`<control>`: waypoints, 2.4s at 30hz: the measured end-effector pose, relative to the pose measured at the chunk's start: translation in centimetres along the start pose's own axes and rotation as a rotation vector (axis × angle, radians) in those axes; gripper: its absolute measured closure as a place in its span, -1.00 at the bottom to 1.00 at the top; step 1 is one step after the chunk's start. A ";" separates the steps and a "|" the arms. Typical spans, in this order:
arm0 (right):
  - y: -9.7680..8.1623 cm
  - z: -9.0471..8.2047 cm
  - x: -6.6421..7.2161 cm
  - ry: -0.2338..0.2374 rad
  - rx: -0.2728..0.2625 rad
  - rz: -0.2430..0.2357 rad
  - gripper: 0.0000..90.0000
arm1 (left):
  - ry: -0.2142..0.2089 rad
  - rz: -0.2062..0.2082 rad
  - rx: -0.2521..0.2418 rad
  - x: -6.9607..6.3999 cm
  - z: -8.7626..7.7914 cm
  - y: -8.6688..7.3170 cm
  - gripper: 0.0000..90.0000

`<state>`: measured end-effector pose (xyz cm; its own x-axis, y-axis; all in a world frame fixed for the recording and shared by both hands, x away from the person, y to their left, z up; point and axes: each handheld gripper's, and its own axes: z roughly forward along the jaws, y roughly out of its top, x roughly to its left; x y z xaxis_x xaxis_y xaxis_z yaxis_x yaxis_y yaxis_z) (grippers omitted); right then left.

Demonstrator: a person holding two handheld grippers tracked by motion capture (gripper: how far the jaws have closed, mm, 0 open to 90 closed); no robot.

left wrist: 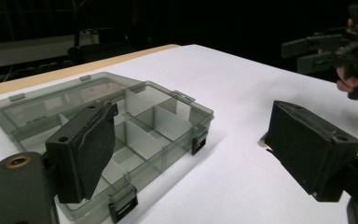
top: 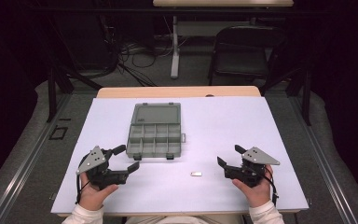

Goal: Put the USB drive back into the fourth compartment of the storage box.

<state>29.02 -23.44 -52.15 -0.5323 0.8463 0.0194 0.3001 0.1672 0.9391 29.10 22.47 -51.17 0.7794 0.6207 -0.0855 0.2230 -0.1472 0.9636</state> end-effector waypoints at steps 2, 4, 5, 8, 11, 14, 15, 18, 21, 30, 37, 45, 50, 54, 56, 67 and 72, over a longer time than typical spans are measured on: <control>0.0 0.0 -0.1 -0.002 -0.004 -0.003 -0.57 | -0.004 0.020 0.007 -0.2 0.2 0.0 -0.63; 0.0 0.0 -0.2 0.003 0.000 -0.003 -0.56 | -0.009 0.034 0.016 -0.3 0.3 0.0 -0.60; 0.0 0.1 -0.2 0.001 0.011 -0.002 -0.55 | -0.011 0.035 0.017 -0.3 0.4 0.0 -0.60; -0.1 0.1 -0.2 0.003 0.021 -0.005 -0.53 | -0.016 0.034 0.019 -0.3 0.5 -0.1 -0.60; -0.1 0.1 -0.2 0.006 0.025 -0.010 -0.50 | -0.015 0.035 0.022 -0.3 0.4 -0.2 -0.60; 0.0 0.2 0.1 0.018 0.031 -0.022 -0.49 | -0.015 0.037 0.019 -0.4 0.3 -0.1 -0.59; 0.0 0.2 0.1 0.018 0.031 -0.022 -0.49 | -0.015 0.037 0.019 -0.4 0.3 -0.1 -0.59; 0.0 0.3 0.3 0.030 0.044 -0.040 -0.44 | -0.017 0.046 0.021 -0.7 0.3 0.0 -0.59; 0.2 0.5 0.5 0.038 0.044 -0.063 -0.43 | -0.024 0.057 0.030 -0.8 0.3 0.0 -0.58; 0.6 0.5 0.7 0.061 0.036 -0.099 -0.26 | -0.022 0.086 0.032 -1.5 -0.1 -0.2 -0.54; 0.6 1.2 1.1 0.097 0.046 -0.144 -0.11 | -0.022 0.090 0.034 -1.7 -0.3 -0.3 -0.49; 0.2 1.5 1.2 0.115 0.068 -0.148 -0.03 | -0.025 0.085 0.036 -1.6 0.1 -0.5 -0.47; 0.1 1.5 1.2 0.114 0.074 -0.143 -0.01 | -0.030 0.084 0.049 -1.7 0.3 -0.6 -0.43; 0.2 1.8 1.3 0.135 0.080 -0.151 -0.01 | -0.029 0.081 0.062 -1.9 0.5 -0.6 -0.41; 0.2 1.9 1.4 0.142 0.086 -0.158 -0.01 | -0.026 0.086 0.070 -1.9 0.5 -0.6 -0.39; 0.1 2.8 2.1 0.235 0.165 -0.180 0.13 | -0.035 0.089 0.087 -2.3 0.8 -0.7 -0.30; 0.5 3.0 2.3 0.268 0.171 -0.219 0.24 | -0.046 0.092 0.117 -2.5 1.2 -0.8 -0.29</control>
<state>30.30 -19.86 -52.71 -0.7800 0.6224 -0.0652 0.2718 0.4308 0.8605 27.66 20.08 -52.03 0.8254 0.5645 -0.0121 0.2134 -0.2921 0.9323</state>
